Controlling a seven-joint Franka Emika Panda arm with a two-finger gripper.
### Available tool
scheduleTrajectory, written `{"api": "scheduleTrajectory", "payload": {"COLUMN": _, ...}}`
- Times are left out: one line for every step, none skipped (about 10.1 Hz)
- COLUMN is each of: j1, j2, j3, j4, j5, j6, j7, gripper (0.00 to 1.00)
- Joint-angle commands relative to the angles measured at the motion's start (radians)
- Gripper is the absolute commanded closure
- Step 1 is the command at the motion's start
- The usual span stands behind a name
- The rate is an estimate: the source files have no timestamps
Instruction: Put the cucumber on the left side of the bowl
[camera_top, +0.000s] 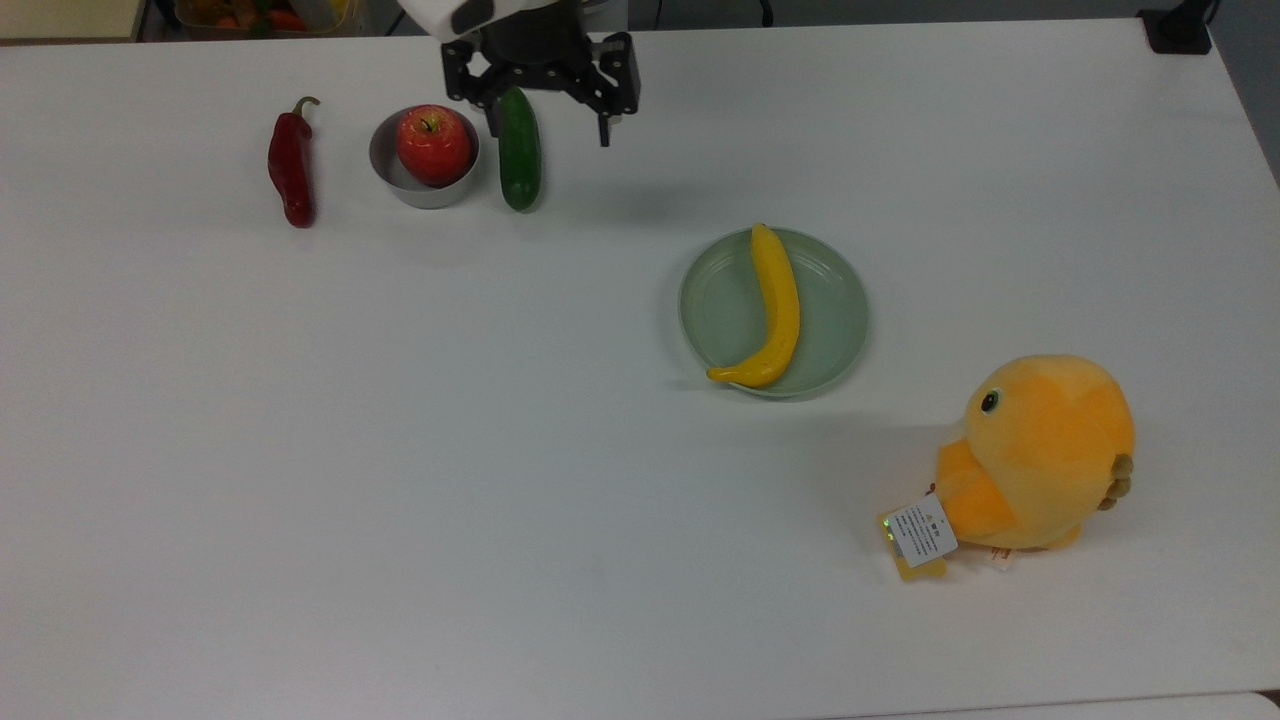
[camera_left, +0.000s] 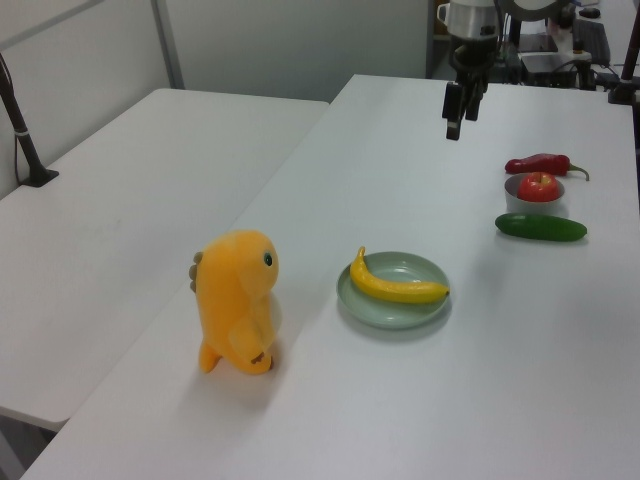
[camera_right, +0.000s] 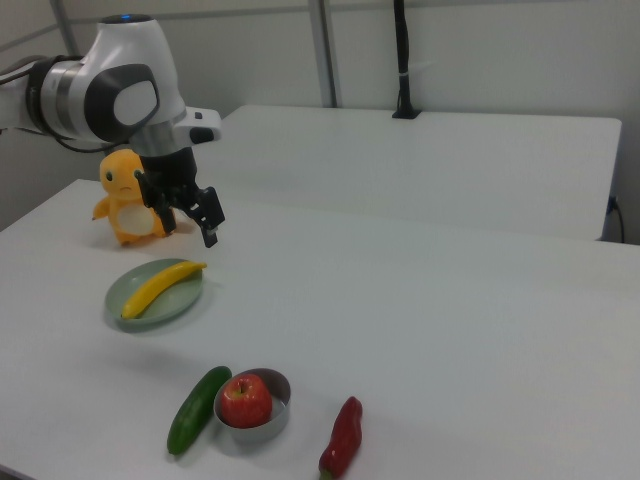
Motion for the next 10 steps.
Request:
{"api": "scheduleTrajectory", "payload": {"j1": 0.105, "j2": 0.015, "j3": -0.089, "j4": 0.033, "j5": -0.015, "j6": -0.045, "j7": 0.023, "gripper": 0.00}}
{"api": "scheduleTrajectory", "payload": {"j1": 0.129, "j2": 0.015, "j3": -0.117, "j4": 0.033, "j5": -0.015, "j6": -0.045, "j7": 0.019, "gripper": 0.00}}
{"api": "scheduleTrajectory", "payload": {"j1": 0.130, "j2": 0.015, "j3": -0.120, "j4": 0.033, "j5": -0.015, "j6": -0.045, "j7": 0.014, "gripper": 0.00}}
{"api": "scheduleTrajectory", "payload": {"j1": 0.130, "j2": 0.015, "j3": -0.125, "j4": 0.033, "j5": -0.015, "j6": -0.045, "j7": 0.013, "gripper": 0.00}}
{"api": "scheduleTrajectory", "payload": {"j1": 0.126, "j2": 0.015, "j3": -0.123, "j4": 0.031, "j5": -0.014, "j6": -0.045, "j7": 0.011, "gripper": 0.00}}
{"api": "scheduleTrajectory", "payload": {"j1": 0.124, "j2": 0.015, "j3": -0.123, "j4": 0.033, "j5": -0.014, "j6": -0.045, "j7": 0.013, "gripper": 0.00}}
{"api": "scheduleTrajectory", "payload": {"j1": 0.126, "j2": 0.012, "j3": -0.123, "j4": 0.033, "j5": -0.014, "j6": -0.045, "j7": 0.013, "gripper": 0.00}}
{"api": "scheduleTrajectory", "payload": {"j1": 0.126, "j2": 0.012, "j3": -0.123, "j4": 0.031, "j5": -0.011, "j6": -0.045, "j7": 0.020, "gripper": 0.00}}
{"api": "scheduleTrajectory", "payload": {"j1": 0.124, "j2": 0.011, "j3": -0.123, "j4": 0.031, "j5": -0.010, "j6": -0.045, "j7": 0.016, "gripper": 0.00}}
{"api": "scheduleTrajectory", "payload": {"j1": 0.126, "j2": 0.012, "j3": -0.117, "j4": 0.031, "j5": -0.017, "j6": -0.040, "j7": 0.019, "gripper": 0.00}}
